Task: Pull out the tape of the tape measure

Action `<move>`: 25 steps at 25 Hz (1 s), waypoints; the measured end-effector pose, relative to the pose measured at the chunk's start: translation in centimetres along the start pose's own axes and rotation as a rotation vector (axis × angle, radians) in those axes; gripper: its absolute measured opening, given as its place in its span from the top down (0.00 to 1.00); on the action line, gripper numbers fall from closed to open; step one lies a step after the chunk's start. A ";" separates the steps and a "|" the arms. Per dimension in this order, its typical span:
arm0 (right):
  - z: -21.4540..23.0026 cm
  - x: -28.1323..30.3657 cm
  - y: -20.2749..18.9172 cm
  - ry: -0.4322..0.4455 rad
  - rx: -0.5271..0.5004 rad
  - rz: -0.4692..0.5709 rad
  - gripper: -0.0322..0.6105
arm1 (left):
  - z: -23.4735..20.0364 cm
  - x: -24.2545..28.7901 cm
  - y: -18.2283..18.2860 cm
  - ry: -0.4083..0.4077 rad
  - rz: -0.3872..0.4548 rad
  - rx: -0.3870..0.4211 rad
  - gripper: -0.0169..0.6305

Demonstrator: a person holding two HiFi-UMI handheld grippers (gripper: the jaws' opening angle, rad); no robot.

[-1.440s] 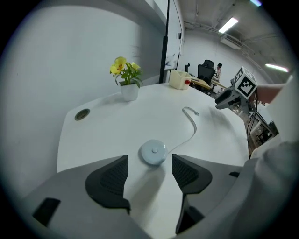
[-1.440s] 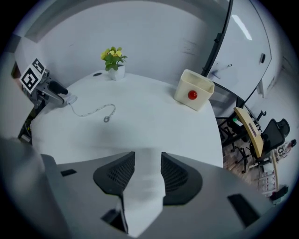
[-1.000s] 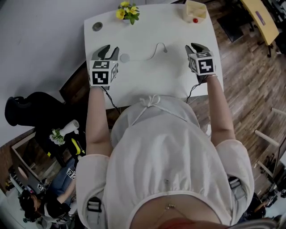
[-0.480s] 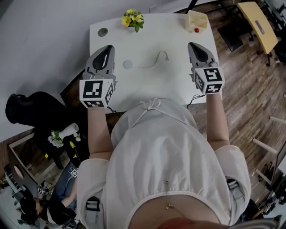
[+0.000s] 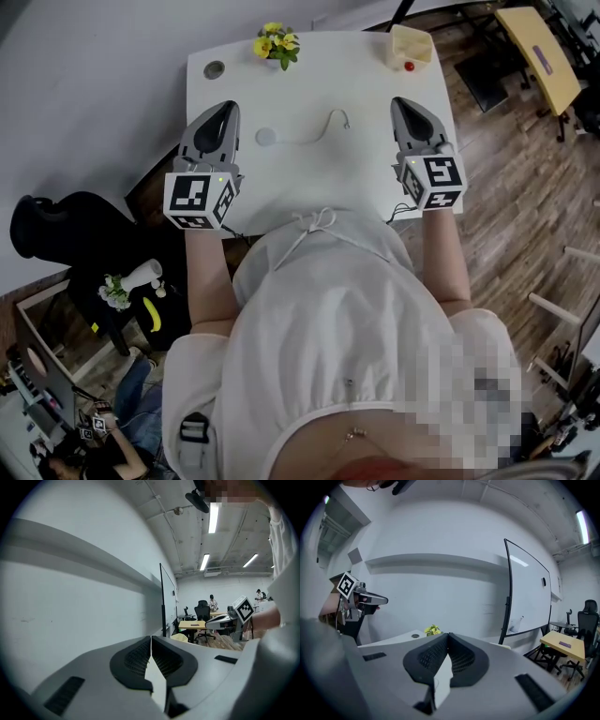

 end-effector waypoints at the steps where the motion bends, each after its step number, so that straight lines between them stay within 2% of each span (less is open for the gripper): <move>1: 0.0 -0.1 -0.1 0.004 -0.005 -0.004 0.95 | 0.0 0.0 0.0 0.002 -0.001 0.001 0.94; 7: 0.1 -0.2 -0.6 0.014 -0.012 -0.033 0.95 | 0.0 -0.1 -0.4 0.011 -0.010 -0.014 0.94; 12: 0.2 -0.1 -0.7 0.008 -0.009 -0.035 0.95 | -0.3 -0.3 -0.4 0.004 0.010 -0.091 0.94; 17: 0.2 0.0 -0.7 -0.004 0.007 -0.028 0.95 | -0.6 -0.4 -0.8 0.013 -0.019 -0.054 0.94; 25: -0.1 0.6 -0.5 0.006 -0.008 -0.026 0.95 | -0.8 -0.1 -1.2 0.026 -0.033 -0.049 0.94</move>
Point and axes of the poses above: the fingertips, and each gripper's own axes: x forward along the fingers, z to its right, y out of its top, the point moved 4 cm from there along -x, backward along the fingers, and after that the axes turned 9 degrees about z, right-handed, at the moved point
